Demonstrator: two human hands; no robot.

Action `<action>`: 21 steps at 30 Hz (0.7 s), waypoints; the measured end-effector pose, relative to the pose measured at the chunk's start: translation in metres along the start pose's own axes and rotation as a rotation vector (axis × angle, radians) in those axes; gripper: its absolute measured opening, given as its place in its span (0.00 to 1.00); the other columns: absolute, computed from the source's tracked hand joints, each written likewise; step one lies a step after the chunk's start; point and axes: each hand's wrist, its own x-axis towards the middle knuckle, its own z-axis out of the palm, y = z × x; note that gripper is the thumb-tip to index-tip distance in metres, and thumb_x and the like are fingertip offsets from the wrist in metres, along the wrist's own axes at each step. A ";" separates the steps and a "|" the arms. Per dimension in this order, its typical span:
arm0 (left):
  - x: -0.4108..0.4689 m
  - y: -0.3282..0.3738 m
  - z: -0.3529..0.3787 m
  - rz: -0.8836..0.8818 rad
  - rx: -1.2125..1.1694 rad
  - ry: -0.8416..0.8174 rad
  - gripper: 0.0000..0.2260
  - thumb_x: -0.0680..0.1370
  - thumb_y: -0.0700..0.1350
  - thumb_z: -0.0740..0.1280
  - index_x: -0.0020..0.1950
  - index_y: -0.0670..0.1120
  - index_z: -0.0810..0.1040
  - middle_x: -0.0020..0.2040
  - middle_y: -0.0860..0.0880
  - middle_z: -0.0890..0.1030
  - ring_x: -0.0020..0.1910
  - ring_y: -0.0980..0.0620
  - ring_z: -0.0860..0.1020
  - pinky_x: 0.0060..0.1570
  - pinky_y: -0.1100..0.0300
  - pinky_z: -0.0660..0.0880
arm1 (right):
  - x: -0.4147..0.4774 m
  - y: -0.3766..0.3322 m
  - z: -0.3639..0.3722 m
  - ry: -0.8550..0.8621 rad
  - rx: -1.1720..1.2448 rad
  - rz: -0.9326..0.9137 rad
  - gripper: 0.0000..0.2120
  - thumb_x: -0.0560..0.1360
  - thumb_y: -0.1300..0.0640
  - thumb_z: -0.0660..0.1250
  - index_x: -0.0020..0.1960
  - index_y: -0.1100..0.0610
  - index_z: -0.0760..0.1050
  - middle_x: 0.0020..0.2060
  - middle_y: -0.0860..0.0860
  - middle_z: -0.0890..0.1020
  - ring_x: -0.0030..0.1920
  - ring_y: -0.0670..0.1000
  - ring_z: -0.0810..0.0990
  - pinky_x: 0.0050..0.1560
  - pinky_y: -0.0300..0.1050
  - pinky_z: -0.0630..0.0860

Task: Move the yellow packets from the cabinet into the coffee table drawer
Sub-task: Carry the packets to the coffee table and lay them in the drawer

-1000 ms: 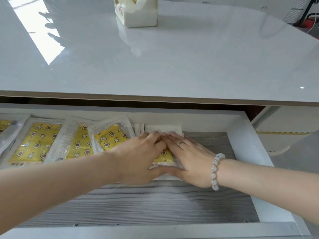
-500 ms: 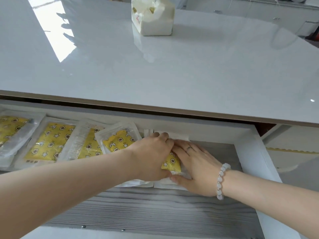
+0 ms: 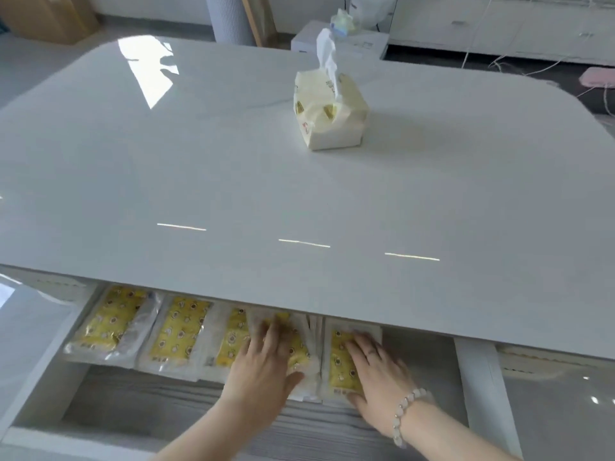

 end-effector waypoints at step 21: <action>0.012 0.002 -0.005 0.098 0.113 0.000 0.32 0.77 0.58 0.62 0.74 0.44 0.56 0.74 0.45 0.59 0.74 0.46 0.56 0.72 0.53 0.55 | 0.012 -0.017 -0.013 -0.069 -0.005 0.124 0.42 0.72 0.49 0.69 0.75 0.56 0.46 0.73 0.54 0.57 0.71 0.56 0.62 0.71 0.50 0.60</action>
